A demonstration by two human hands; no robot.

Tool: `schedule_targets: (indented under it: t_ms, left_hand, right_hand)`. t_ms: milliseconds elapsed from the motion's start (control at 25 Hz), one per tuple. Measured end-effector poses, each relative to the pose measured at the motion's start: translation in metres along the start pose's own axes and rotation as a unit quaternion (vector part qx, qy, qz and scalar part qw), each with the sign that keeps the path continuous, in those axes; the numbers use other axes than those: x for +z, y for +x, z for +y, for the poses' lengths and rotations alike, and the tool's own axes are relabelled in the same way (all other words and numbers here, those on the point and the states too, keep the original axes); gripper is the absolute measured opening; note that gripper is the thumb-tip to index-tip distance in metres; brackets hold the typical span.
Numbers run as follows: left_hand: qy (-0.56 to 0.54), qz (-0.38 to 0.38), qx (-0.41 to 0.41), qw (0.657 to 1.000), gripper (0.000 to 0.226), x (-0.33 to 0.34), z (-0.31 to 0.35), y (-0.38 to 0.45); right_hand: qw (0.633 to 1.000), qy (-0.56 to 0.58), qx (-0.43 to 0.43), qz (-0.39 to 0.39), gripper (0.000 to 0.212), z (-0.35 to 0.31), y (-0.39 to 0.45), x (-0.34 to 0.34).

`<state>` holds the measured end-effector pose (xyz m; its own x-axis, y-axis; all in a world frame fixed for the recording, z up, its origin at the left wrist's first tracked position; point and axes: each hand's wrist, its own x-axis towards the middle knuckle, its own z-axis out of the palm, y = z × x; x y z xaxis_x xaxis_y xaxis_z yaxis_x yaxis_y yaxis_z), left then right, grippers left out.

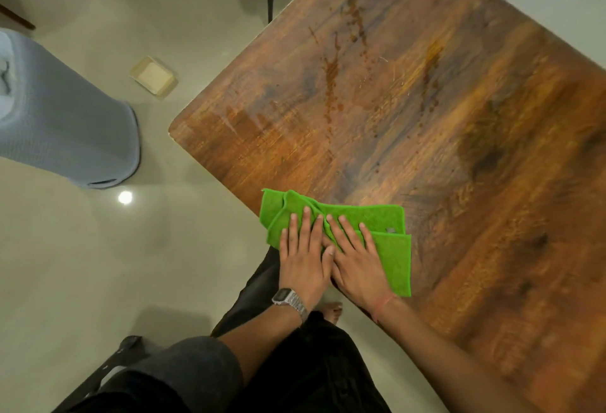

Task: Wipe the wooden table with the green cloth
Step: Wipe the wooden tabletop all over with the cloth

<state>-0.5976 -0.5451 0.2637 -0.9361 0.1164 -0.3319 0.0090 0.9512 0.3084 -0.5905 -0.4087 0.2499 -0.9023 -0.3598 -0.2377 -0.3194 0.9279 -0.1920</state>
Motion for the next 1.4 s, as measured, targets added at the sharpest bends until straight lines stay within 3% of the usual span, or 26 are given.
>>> schedule_targets:
  t_ms: [240, 680, 880, 1120, 1400]
  left_hand:
    - [-0.019, 0.011, -0.022, 0.999, 0.059, 0.002, 0.003, 0.006]
    - [-0.088, 0.149, -0.204, 0.963, 0.06, -0.083, -0.117, 0.146]
    - [-0.084, 0.189, -0.22, 0.953, 0.061, -0.112, -0.157, 0.216]
    - [-0.053, 0.182, -0.175, 0.966, 0.059, -0.096, -0.128, 0.229]
    - [-0.018, 0.111, -0.056, 0.992, 0.061, -0.057, -0.035, 0.186]
  right_hand:
    - [1.0, 0.003, 0.022, -0.015, 0.056, -0.003, 0.002, -0.006]
    - [0.987, -0.015, -0.156, -0.042, 0.055, -0.057, 0.242, -0.054]
    - [0.985, -0.039, -0.168, -0.02, 0.056, -0.069, 0.33, -0.066]
    - [0.994, -0.024, -0.106, 0.01, 0.055, -0.036, 0.311, -0.058]
    - [0.998, 0.035, 0.022, 0.037, 0.056, 0.026, 0.196, -0.047]
